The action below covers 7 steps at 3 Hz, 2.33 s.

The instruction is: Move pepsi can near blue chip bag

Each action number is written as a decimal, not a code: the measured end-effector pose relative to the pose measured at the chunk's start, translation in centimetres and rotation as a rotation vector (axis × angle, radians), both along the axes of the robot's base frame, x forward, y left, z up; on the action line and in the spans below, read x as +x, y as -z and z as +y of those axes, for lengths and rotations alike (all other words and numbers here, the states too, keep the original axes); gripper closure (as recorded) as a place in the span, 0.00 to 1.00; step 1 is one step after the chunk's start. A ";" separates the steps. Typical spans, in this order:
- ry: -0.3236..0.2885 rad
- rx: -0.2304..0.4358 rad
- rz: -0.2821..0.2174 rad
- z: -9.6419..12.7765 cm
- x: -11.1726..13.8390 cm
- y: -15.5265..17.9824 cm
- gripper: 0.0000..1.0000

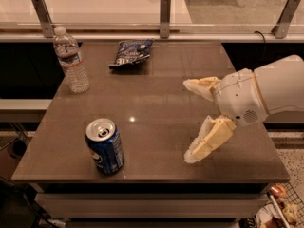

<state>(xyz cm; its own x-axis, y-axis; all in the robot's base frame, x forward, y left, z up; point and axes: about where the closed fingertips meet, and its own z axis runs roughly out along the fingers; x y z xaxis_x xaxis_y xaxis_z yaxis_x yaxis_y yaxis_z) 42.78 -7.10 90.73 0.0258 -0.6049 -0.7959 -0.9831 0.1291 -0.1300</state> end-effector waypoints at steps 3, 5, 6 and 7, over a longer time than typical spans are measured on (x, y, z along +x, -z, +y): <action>-0.082 0.208 0.053 5.0 -1.1 1.3 0.00; -0.118 0.331 0.056 9.2 0.6 2.0 0.00; -0.137 0.383 0.055 10.9 0.7 2.4 0.00; -0.142 0.422 0.053 11.5 -0.1 2.6 0.00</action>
Offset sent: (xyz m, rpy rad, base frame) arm -0.0164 0.0621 -0.0217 0.3043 0.0879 0.0987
